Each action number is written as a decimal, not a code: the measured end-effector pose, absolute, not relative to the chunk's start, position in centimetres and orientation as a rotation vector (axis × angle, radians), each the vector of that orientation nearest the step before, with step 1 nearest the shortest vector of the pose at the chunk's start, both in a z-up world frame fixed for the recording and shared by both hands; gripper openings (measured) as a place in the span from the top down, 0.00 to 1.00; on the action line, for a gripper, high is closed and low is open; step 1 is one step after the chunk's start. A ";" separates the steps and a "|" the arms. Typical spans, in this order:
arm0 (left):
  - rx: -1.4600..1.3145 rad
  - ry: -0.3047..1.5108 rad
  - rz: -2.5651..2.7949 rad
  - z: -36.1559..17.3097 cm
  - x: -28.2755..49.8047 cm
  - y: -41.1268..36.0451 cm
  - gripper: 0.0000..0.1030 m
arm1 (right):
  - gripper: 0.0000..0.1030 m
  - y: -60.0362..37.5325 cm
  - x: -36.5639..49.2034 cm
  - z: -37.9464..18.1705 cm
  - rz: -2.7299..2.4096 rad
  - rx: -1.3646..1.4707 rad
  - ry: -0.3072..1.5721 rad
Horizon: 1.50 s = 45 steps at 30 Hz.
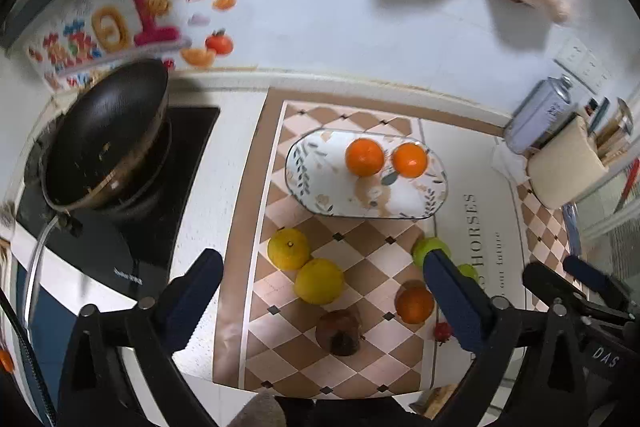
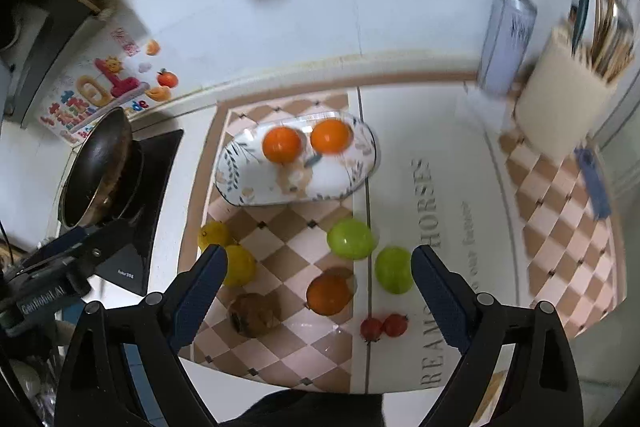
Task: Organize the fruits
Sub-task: 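Lift both tools back from the plate toward the loose fruits, then grasp a lemon with the left tool while the right tool grasps a green apple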
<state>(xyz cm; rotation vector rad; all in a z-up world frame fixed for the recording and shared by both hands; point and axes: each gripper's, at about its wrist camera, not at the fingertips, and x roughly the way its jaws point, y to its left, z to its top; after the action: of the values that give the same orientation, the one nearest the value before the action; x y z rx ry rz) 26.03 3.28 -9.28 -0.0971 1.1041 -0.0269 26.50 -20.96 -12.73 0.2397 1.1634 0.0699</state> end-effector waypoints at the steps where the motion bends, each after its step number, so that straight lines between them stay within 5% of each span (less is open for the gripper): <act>1: -0.101 1.117 -0.010 -9.9 26.3 3.6 0.00 | 0.08 -21.4 26.8 -13.7 0.065 0.255 1.183; 16: -0.108 1.474 0.024 -23.0 31.0 3.5 0.01 | 0.11 -22.4 34.8 -29.2 0.100 0.272 1.465; 24: -0.095 1.610 -0.014 -28.5 32.4 1.1 0.08 | 0.16 -20.6 36.6 -33.2 0.147 0.169 1.552; 26: -0.091 1.624 -0.018 -29.3 32.6 0.8 0.18 | 0.21 -20.4 36.8 -33.9 0.152 0.155 1.568; 28: -0.087 1.640 -0.020 -29.9 32.7 0.6 0.33 | 0.26 -20.0 36.9 -34.6 0.160 0.143 1.582; 31: -0.054 1.632 -0.002 -30.4 32.6 0.4 0.40 | 0.36 -19.6 37.0 -35.4 0.174 0.138 1.593; 45: -0.108 1.537 -0.061 -25.7 32.5 0.2 0.41 | 0.37 -19.7 36.6 -32.0 0.189 0.228 1.511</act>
<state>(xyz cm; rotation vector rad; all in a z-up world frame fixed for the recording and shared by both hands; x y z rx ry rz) 32.49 0.16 -25.70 -0.1080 1.5372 -0.0611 36.64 -19.68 -32.04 0.2279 1.5114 0.1885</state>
